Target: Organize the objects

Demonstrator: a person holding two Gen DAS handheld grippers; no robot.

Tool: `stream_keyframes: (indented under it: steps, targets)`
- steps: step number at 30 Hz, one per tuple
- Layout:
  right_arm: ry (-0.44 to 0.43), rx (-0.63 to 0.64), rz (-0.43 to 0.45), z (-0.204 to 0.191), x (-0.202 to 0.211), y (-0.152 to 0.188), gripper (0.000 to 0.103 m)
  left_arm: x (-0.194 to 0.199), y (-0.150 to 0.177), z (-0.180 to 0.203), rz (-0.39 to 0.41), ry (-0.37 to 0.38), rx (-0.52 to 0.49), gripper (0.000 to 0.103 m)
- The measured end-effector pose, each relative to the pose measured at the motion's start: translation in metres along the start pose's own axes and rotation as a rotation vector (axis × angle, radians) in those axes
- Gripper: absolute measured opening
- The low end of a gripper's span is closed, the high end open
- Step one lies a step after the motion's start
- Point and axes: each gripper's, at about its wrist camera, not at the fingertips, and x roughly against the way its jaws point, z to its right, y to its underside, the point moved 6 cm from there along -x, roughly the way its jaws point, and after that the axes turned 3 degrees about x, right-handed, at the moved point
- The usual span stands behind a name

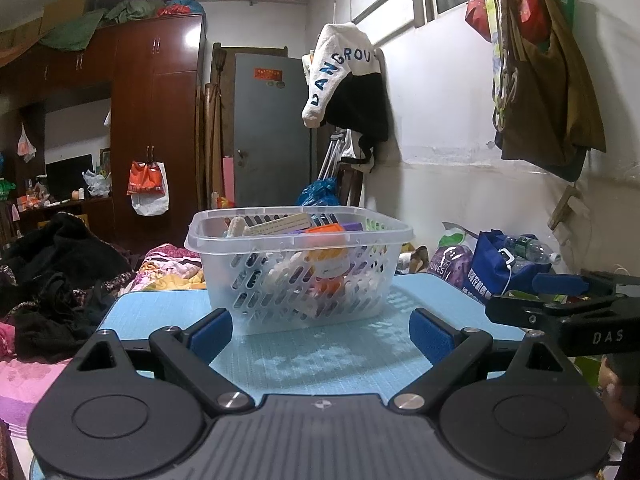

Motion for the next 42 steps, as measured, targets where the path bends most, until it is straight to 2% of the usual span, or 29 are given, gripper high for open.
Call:
stream_keyframes:
  steps: [42]
  targets:
    - [-0.001,0.005,0.003,0.0008,-0.0028,0.0051,0.103,-0.0005,0.0027,0.0090,0.009,0.012,-0.019,0.097]
